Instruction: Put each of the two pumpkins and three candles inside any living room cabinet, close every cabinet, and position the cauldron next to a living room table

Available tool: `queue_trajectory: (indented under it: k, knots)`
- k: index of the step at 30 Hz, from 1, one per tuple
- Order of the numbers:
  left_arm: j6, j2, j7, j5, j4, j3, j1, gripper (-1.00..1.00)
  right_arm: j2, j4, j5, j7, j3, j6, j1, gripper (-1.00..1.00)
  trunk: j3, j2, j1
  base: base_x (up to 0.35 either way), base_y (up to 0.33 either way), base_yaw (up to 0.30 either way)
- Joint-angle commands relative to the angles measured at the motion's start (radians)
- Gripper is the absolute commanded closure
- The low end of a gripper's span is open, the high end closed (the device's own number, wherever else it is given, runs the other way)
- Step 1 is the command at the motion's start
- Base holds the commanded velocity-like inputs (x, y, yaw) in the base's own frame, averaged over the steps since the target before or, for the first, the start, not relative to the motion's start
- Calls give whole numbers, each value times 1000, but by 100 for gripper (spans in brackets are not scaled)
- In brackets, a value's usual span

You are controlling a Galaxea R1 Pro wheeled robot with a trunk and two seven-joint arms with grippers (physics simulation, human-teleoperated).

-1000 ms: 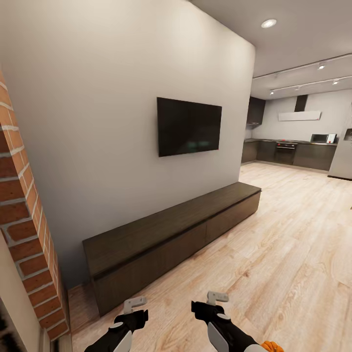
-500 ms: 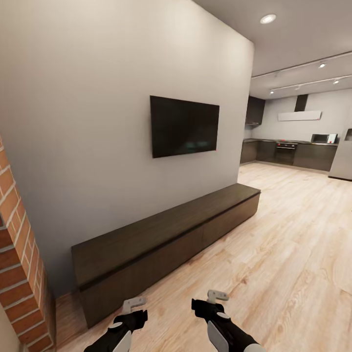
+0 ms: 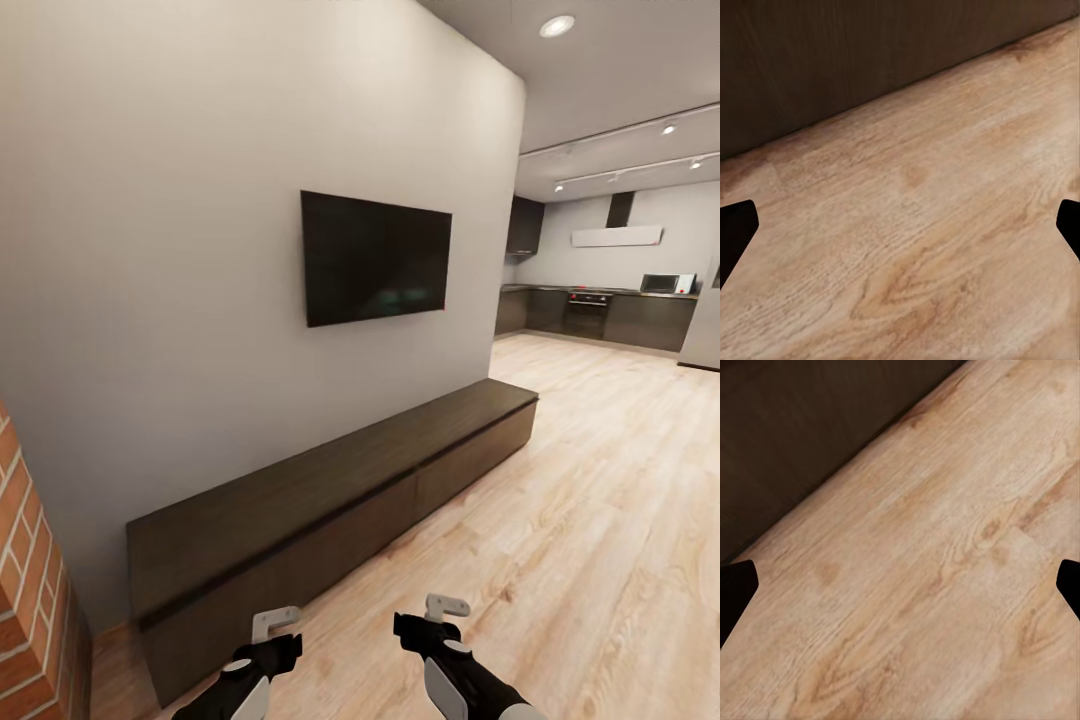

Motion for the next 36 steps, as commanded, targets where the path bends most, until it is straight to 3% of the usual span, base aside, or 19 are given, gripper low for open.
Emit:
queue_trajectory:
  k: [1,15,29,36]
  knots:
    - [0,0,6,9,-1,-9,0,-100,0,0,-10,-6,9,-2,-1,-100,-1,-1,0,-38,-20,0]
    - [-1,0,7,11,-1,-9,0,-100,0,-6,-2,0,9,-3,-1,-100,-1,-1,0,-66,-2,6]
    - [0,-1,6,12,-1,-9,0,-100,0,-6,-2,-2,9,-2,-1,-100,-5,-1,0,206,-84,206]
    - [-1,-3,6,11,-1,-11,0,-100,0,-6,-2,-2,9,-2,-1,-100,-8,-1,0,-1,-29,151]
